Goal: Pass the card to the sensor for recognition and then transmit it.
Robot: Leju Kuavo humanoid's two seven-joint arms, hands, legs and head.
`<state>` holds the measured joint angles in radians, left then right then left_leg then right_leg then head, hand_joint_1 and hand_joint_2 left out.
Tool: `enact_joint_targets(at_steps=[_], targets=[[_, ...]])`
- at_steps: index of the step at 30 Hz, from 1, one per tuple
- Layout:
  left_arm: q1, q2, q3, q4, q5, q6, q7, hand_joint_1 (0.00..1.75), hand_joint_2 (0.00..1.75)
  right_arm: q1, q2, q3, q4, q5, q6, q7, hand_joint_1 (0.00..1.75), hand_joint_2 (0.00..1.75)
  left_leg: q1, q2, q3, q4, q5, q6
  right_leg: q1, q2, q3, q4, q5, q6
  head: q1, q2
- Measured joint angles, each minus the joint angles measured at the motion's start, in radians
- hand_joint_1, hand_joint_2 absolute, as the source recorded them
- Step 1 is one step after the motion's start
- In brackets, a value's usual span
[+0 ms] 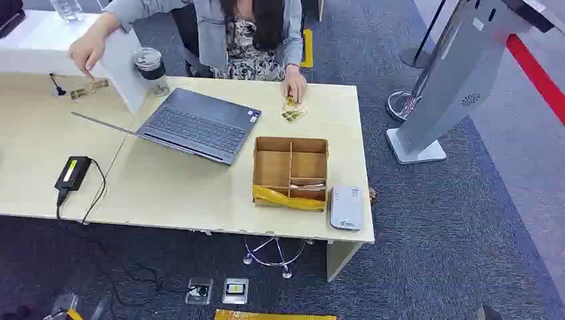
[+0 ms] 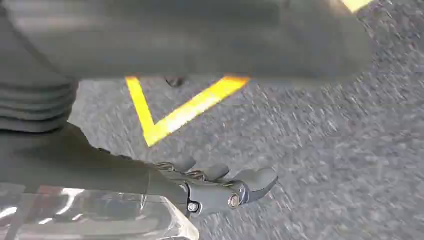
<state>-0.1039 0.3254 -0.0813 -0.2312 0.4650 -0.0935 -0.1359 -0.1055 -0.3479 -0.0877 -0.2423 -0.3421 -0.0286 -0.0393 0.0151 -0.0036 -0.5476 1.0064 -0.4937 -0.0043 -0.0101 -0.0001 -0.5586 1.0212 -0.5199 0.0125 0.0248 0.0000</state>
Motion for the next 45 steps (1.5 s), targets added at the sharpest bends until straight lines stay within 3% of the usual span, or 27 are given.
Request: enact_joint_targets(at_steps=[4,5,9,12,14,17,18,19,20,21,24,27,28,30,32,33,35,38,42,45], targets=[[-0.001,0.004,-0.001,0.006,0.04,-0.009,0.053,0.0,0.0,-0.001,-0.023,0.0,0.001,-0.001,0.045,-0.019,0.0,0.0,0.0,0.0,0.0,0.0,0.0,0.0,0.0,0.0,0.0,0.0,0.0,0.0,0.0,0.0],[-0.001,0.005,-0.002,0.008,0.048,-0.009,0.064,0.0,0.0,-0.002,-0.031,0.0,0.002,-0.001,0.051,-0.027,0.0,1.75,0.0,0.0,0.0,0.0,0.0,0.0,0.0,0.0,0.0,0.0,0.0,0.0,-0.001,0.0],[-0.002,0.006,-0.002,0.011,0.043,0.005,0.076,0.0,0.0,-0.008,-0.077,-0.005,0.005,-0.008,0.039,-0.044,0.0,1.75,-0.001,0.0,0.0,0.0,0.0,0.0,-0.001,0.0,0.0,0.0,0.0,0.0,0.0,0.0],[-0.004,0.008,-0.003,0.015,0.035,-0.006,0.1,0.0,0.0,-0.016,-0.121,-0.016,0.007,-0.008,-0.036,-0.053,0.0,1.75,-0.001,0.0,0.0,0.0,0.0,0.0,-0.001,0.0,0.0,0.0,0.0,0.0,0.0,0.0],[-0.004,0.014,-0.003,0.016,0.048,-0.069,0.173,0.0,0.0,-0.023,-0.156,-0.022,0.007,-0.024,-0.019,-0.056,0.0,1.75,-0.002,0.0,-0.001,0.0,0.0,0.0,-0.002,0.0,0.0,0.0,0.0,0.0,0.0,0.0],[-0.006,0.017,-0.005,0.018,0.03,-0.093,0.162,0.0,0.0,-0.057,-0.211,-0.038,0.007,-0.036,0.062,-0.054,0.0,1.75,-0.002,0.001,0.0,0.0,0.0,0.0,-0.002,0.0,-0.001,0.0,0.001,0.001,0.0,0.0],[-0.006,0.02,-0.006,0.018,0.019,-0.085,0.136,0.0,0.0,-0.07,-0.236,-0.044,0.007,-0.027,0.109,-0.068,0.0,0.0,-0.002,0.001,0.0,0.0,0.0,0.0,-0.002,0.0,0.0,0.0,0.001,0.001,0.0,0.0],[-0.006,0.022,-0.008,0.018,0.01,-0.077,0.115,0.0,0.0,-0.085,-0.255,-0.043,0.006,-0.007,0.132,-0.084,0.0,1.75,-0.002,0.001,0.0,0.0,0.0,0.0,-0.002,0.0,0.0,0.0,0.001,0.001,0.0,0.0],[-0.007,0.024,-0.009,0.018,0.004,-0.072,0.105,0.0,0.0,-0.105,-0.271,-0.043,0.006,0.012,0.133,-0.101,0.0,1.75,-0.002,0.001,0.0,0.0,0.0,0.001,-0.002,0.0,0.0,0.0,0.001,0.001,0.0,0.0],[-0.008,0.025,-0.01,0.019,0.005,-0.078,0.107,0.0,1.75,-0.126,-0.29,-0.042,0.006,0.042,0.128,-0.119,0.0,1.75,-0.002,0.001,0.0,0.0,0.001,0.001,-0.003,0.0,0.0,0.0,0.001,0.002,-0.001,0.0],[-0.009,0.029,-0.012,0.021,0.018,-0.127,0.15,0.0,1.75,-0.215,-0.337,-0.042,-0.003,0.114,0.1,-0.186,0.0,1.75,-0.002,0.001,-0.001,0.0,0.001,0.001,-0.003,0.0,0.0,0.0,0.002,0.002,0.0,0.0],[-0.013,0.03,-0.013,0.021,0.023,-0.154,0.151,0.0,1.75,-0.313,-0.358,-0.04,-0.031,0.188,0.067,-0.254,0.0,1.75,-0.002,0.002,0.0,0.0,0.001,0.001,-0.002,0.001,0.0,0.001,0.002,0.002,0.0,0.0],[-0.013,0.031,-0.014,0.021,0.023,-0.164,0.151,0.0,0.0,-0.344,-0.358,-0.038,-0.04,0.208,0.078,-0.267,0.0,1.75,-0.002,0.002,0.0,0.0,0.001,0.001,-0.002,0.001,0.0,0.001,0.002,0.002,-0.001,0.0],[-0.019,0.031,-0.017,0.022,0.023,-0.179,0.151,0.0,0.0,-0.407,-0.354,-0.017,-0.071,0.246,0.127,-0.261,0.0,1.75,-0.002,0.002,0.0,0.0,0.001,0.001,-0.002,0.001,0.0,0.001,0.002,0.002,-0.001,0.0],[-0.027,0.03,-0.019,0.023,0.019,-0.188,0.151,0.0,0.0,-0.457,-0.343,0.002,-0.106,0.244,0.234,-0.223,0.0,1.75,-0.001,0.0,-0.001,0.0,0.003,0.002,-0.002,-0.001,0.0,0.001,0.002,0.002,0.0,0.0],[-0.032,0.03,-0.02,0.023,0.015,-0.19,0.152,0.0,1.75,-0.477,-0.336,0.016,-0.127,0.243,0.294,-0.21,0.0,1.75,-0.001,-0.001,-0.001,0.0,0.003,0.002,-0.002,-0.002,0.0,0.001,0.002,0.002,0.0,0.0],[-0.043,0.03,-0.027,0.023,0.011,-0.19,0.16,0.0,1.75,-0.506,-0.321,0.049,-0.184,0.249,0.34,-0.191,0.0,1.75,-0.001,-0.004,-0.003,0.0,0.004,0.002,-0.002,-0.005,0.001,0.002,0.002,0.002,0.0,0.0],[-0.055,0.029,-0.035,0.023,0.006,-0.19,0.173,0.0,1.75,-0.543,-0.289,0.117,-0.285,0.283,0.35,-0.184,0.0,1.75,-0.001,-0.005,-0.004,0.0,0.004,0.002,-0.001,-0.006,0.001,0.002,0.002,0.002,0.0,0.0],[-0.076,0.024,-0.043,0.024,-0.003,-0.191,0.181,0.0,1.75,-0.588,-0.228,0.227,-0.405,0.359,0.308,-0.182,0.0,1.75,-0.001,-0.005,-0.003,0.0,0.005,0.002,-0.001,-0.006,0.0,0.003,0.002,0.001,0.0,0.0],[-0.079,0.021,-0.053,0.024,-0.005,-0.192,0.182,0.0,1.75,-0.619,-0.182,0.308,-0.469,0.418,0.236,-0.194,0.0,1.75,-0.001,-0.006,-0.004,0.0,0.005,0.001,-0.001,-0.007,0.0,0.003,0.002,0.001,0.0,0.0]])
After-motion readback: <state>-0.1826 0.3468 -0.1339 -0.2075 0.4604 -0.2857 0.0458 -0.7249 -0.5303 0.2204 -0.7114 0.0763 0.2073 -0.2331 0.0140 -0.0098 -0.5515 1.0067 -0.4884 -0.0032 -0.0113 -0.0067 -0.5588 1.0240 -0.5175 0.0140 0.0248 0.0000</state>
